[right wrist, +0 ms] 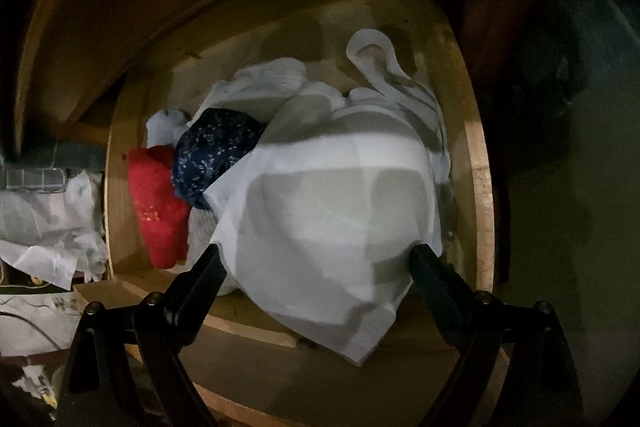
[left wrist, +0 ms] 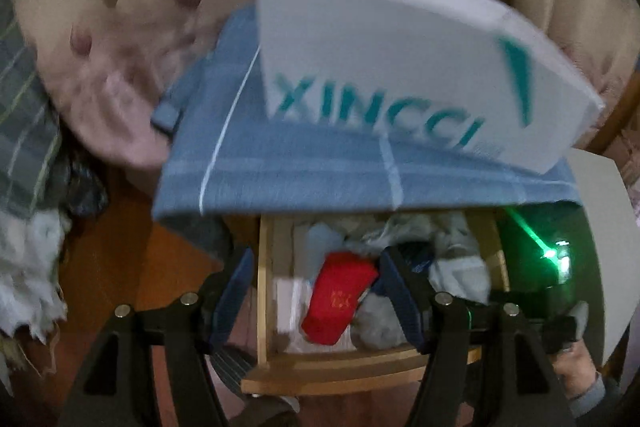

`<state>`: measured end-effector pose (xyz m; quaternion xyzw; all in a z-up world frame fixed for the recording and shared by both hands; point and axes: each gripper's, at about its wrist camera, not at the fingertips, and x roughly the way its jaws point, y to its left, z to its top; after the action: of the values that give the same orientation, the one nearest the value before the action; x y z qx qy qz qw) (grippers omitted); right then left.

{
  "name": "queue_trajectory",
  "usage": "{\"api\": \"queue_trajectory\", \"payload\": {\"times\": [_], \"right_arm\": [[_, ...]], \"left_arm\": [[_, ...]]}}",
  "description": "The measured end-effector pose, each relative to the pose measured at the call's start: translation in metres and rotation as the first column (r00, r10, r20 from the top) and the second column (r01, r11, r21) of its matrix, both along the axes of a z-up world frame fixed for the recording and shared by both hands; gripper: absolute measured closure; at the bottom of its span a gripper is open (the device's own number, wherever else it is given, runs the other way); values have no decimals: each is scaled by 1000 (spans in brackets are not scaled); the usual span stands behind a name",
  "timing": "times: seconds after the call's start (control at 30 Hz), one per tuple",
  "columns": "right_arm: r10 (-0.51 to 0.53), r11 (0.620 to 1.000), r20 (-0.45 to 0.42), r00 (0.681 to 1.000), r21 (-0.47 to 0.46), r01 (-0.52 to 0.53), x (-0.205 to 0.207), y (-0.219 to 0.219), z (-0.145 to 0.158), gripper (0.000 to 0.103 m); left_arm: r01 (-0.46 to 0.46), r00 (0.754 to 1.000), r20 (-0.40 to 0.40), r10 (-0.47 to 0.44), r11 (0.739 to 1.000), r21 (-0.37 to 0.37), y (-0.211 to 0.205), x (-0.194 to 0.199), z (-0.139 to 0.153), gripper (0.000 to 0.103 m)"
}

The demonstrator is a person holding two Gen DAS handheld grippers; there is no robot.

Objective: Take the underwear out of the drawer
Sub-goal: 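Move the open left tool back down into the drawer toward the red panties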

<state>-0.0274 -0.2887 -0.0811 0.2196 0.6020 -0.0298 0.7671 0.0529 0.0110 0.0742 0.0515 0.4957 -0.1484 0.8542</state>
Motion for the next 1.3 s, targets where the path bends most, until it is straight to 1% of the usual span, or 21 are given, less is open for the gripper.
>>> {"api": "queue_trajectory", "payload": {"times": [0.13, 0.23, 0.33, 0.47, 0.53, 0.6, 0.67, 0.73, 0.83, 0.87, 0.9, 0.93, 1.0, 1.07, 1.13, 1.17, 1.2, 1.23, 1.3], "right_arm": [[32, 998, -30, 999, -60, -34, 6, 9, -5, 12], [52, 994, -55, 997, -98, -57, 13, 14, -11, 11], [65, 988, -61, 996, -134, -73, 18, 18, -12, 11], [65, 986, -95, 993, -149, -79, 26, 17, -19, 11], [70, 987, -98, 993, -138, -83, 29, 14, -20, 11], [67, 987, -114, 991, -137, -83, 31, 11, -23, 11], [67, 987, -128, 990, -135, -84, 35, 11, -26, 13], [70, 985, -137, 988, -147, -90, 40, 14, -29, 21], [78, 981, -132, 988, -166, -99, 42, 15, -30, 26], [79, 980, -131, 988, -172, -101, 42, 16, -30, 28], [82, 979, -128, 988, -173, -103, 42, 16, -31, 33], [81, 980, -126, 989, -173, -103, 42, 18, -30, 41], [83, 979, -115, 990, -178, -103, 38, 21, -26, 52], [82, 977, -109, 991, -187, -101, 37, 28, -30, 57], [75, 978, -102, 992, -186, -94, 34, 28, -29, 66], [72, 978, -98, 993, -190, -90, 32, 27, -28, 69], [66, 976, -94, 993, -199, -84, 29, 26, -27, 75], [62, 975, -91, 994, -208, -80, 25, 25, -26, 79], [53, 977, -80, 995, -201, -68, 20, 18, -21, 81]], "left_arm": [[-57, 997, -53, 57, 998, 9, 12, 6, -39, 36], [-74, 991, -114, 76, 997, 24, 14, 12, -70, 36], [-71, 987, -141, 77, 996, 53, 14, 16, -92, 36], [-40, 985, -163, 47, 998, 48, 9, 20, -105, 36], [-23, 984, -178, 30, 999, 43, 7, 19, -112, 36], [-18, 978, -207, 29, 998, 52, 5, 22, -121, 36], [-17, 970, -242, 23, 999, 28, 6, 23, -126, 36], [-3, 965, -263, 7, 1000, 15, 4, 22, -129, 36], [18, 967, -253, -6, 999, 48, -1, 21, -130, 36], [22, 966, -257, -9, 999, 45, -2, 21, -130, 36], [19, 964, -264, -9, 999, 35, -2, 20, -131, 36], [18, 962, -274, -10, 1000, 26, -2, 21, -131, 36], [20, 960, -280, -10, 999, 32, -3, 21, -133, 36], [30, 959, -282, -17, 999, 41, -5, 21, -135, 36], [33, 957, -290, -18, 998, 45, -7, 21, -137, 36], [34, 956, -292, -18, 998, 49, -8, 22, -138, 36], [35, 956, -294, -18, 998, 53, -9, 22, -139, 36], [38, 955, -296, -20, 998, 56, -10, 21, -140, 36], [38, 954, -300, -15, 997, 70, -12, 22, -143, 36]]}}
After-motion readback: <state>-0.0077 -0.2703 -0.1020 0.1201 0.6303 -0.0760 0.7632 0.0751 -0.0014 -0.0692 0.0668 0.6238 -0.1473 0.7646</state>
